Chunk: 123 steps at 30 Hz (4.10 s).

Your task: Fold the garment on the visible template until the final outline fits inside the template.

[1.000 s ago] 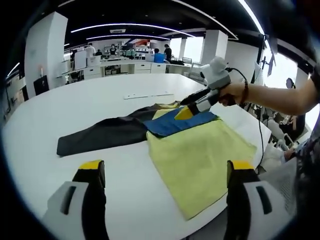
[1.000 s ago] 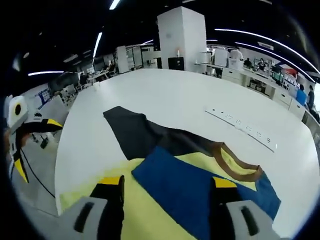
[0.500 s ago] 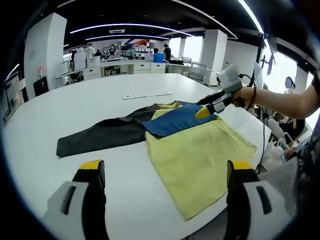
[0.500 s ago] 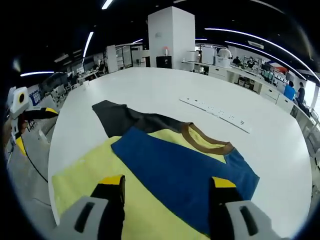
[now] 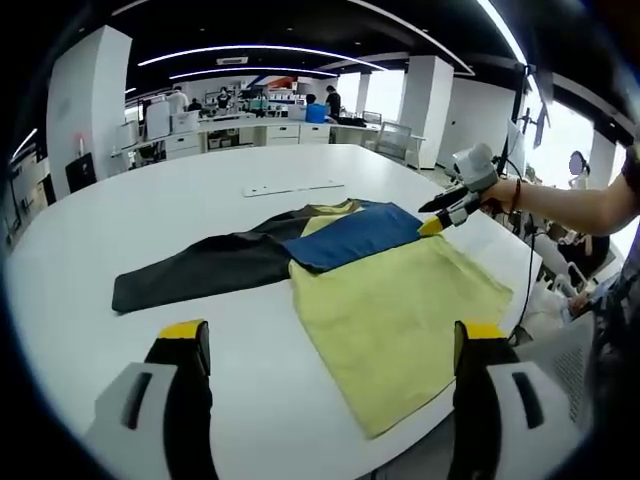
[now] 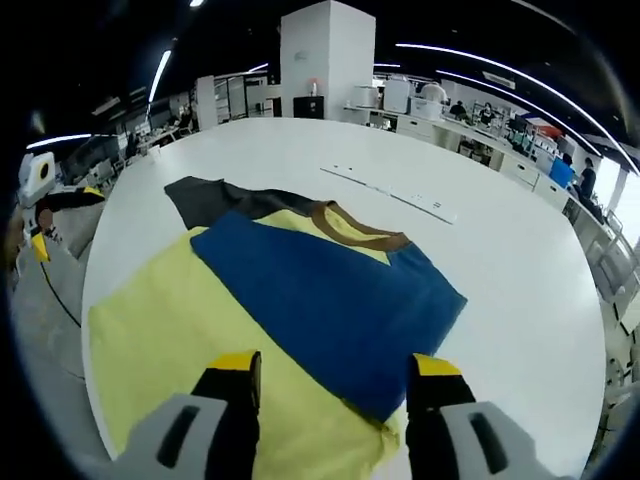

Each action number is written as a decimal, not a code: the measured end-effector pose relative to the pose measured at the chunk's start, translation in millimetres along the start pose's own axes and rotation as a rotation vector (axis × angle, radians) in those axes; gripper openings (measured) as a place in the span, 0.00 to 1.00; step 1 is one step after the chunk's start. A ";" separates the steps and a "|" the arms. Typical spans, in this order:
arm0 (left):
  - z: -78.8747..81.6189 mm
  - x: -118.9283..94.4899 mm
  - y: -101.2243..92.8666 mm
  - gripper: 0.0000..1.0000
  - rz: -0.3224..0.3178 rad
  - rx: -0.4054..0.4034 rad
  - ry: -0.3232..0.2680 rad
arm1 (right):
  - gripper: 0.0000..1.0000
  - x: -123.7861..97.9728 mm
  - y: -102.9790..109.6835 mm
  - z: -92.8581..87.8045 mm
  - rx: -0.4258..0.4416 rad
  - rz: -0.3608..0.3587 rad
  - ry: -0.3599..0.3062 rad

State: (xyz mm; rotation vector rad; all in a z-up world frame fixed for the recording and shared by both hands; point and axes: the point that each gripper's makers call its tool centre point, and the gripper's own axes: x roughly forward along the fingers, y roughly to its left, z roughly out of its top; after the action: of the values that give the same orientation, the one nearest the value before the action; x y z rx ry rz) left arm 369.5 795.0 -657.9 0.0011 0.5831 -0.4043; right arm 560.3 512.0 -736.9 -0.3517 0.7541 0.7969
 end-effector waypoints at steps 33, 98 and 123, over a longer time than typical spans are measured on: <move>3.0 -4.2 1.4 0.99 0.015 -0.026 -0.015 | 0.05 0.7 -30.9 -40.0 -0.116 -0.095 0.118; -1.5 -11.2 86.5 0.99 0.190 -0.054 0.013 | 0.92 -75.6 -0.2 -32.9 0.296 0.001 -0.096; 1.9 14.2 221.5 0.67 0.443 -0.210 -0.068 | 0.95 -115.6 50.3 -29.9 0.160 -0.012 -0.158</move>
State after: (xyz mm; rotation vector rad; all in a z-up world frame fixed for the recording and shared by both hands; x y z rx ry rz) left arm 463.6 993.6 -688.7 -0.0829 0.5381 0.0881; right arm 455.1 469.5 -674.5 -0.1473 0.6619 0.7389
